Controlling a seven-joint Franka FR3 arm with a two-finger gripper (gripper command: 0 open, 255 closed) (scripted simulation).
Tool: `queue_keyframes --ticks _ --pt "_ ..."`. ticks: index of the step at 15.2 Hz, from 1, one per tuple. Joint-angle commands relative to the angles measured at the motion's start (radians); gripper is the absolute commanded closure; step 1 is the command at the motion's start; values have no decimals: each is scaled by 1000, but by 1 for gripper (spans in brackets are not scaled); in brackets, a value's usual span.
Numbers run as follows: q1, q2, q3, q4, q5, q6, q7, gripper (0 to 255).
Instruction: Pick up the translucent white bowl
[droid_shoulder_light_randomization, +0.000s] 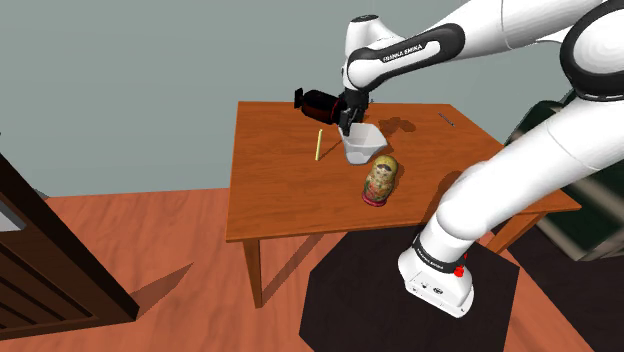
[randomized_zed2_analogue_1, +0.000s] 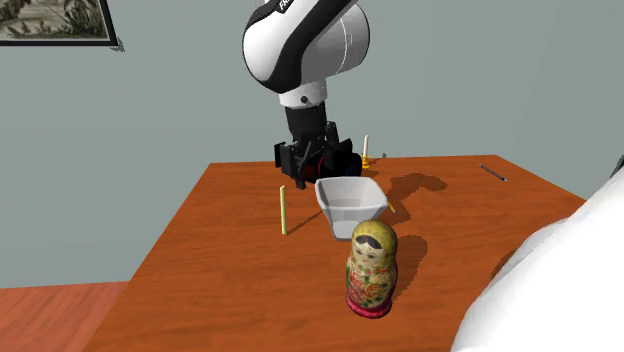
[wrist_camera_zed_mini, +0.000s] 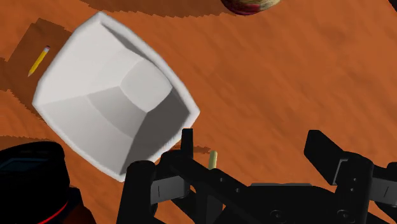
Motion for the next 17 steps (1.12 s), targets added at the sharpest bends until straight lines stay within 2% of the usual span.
queue_keyframes --ticks 1,6,14,16,17 --pt "-15 66 -18 7 -28 48 -18 0" --pt "-47 238 -53 57 -90 145 -51 0" --pt "-53 314 -59 23 -106 252 -26 0" --pt "-52 314 -59 23 -106 252 -26 0" --pt "-53 316 -59 25 -105 252 -27 255"
